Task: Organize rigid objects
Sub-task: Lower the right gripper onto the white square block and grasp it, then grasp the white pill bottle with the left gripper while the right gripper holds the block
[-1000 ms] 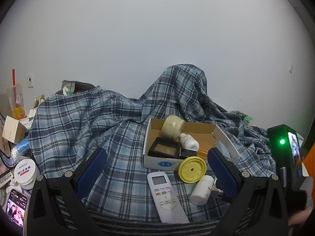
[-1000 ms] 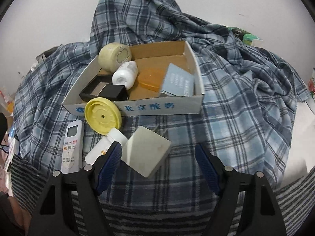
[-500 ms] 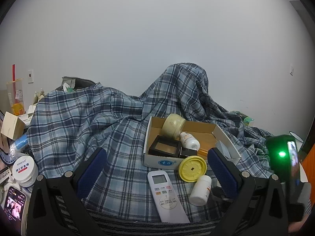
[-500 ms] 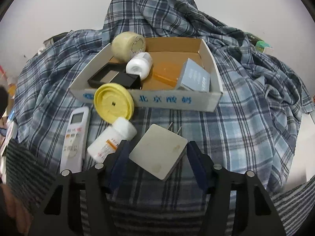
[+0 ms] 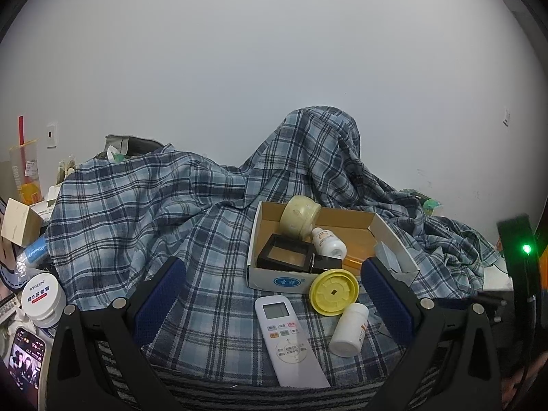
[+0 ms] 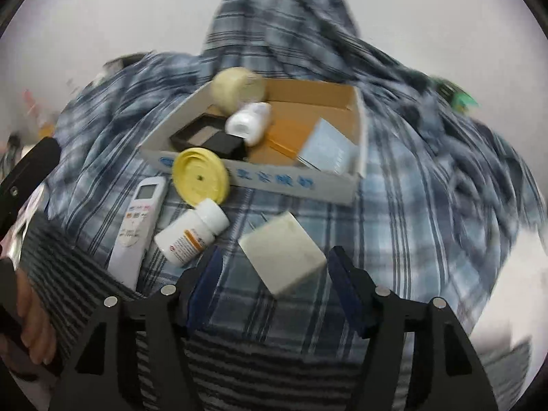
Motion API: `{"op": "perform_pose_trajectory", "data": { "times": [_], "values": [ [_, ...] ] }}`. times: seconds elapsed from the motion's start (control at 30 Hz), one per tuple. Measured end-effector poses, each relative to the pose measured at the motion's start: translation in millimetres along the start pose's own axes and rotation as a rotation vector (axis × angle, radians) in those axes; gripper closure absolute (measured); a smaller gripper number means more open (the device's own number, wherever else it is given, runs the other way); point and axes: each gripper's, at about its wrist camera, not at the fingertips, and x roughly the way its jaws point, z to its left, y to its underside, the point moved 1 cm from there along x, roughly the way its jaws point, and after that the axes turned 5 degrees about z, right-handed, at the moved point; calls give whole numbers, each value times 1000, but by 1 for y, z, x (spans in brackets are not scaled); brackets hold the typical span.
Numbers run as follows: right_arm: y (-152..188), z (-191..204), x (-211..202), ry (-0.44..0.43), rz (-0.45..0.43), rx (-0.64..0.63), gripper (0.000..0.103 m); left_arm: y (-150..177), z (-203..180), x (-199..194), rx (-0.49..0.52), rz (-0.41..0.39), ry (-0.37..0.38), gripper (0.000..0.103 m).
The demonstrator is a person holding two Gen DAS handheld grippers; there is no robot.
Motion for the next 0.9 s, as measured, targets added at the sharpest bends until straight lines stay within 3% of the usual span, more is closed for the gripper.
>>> {"op": "perform_pose_trajectory", "data": {
  "times": [0.2, 0.37, 0.47, 0.53, 0.73, 0.9],
  "values": [
    [-14, -2, 14, -55, 73, -192, 40, 1, -5, 2, 23, 12, 3, 0],
    [-8, 9, 23, -18, 77, -333, 41, 1, -12, 12, 60, 55, 0, 0],
    [-5, 6, 35, -19, 103, -342, 55, 2, -17, 17, 86, 77, 16, 0],
    [-4, 0, 39, -49, 108, -315, 59, 3, -20, 20, 104, 95, 30, 1],
    [0, -14, 30, -99, 36, -255, 59, 9, -45, 46, 224, 248, 145, 34],
    [0, -22, 15, -120, -33, -229, 59, 20, -66, 63, 324, 363, 215, 46]
  ]
}}
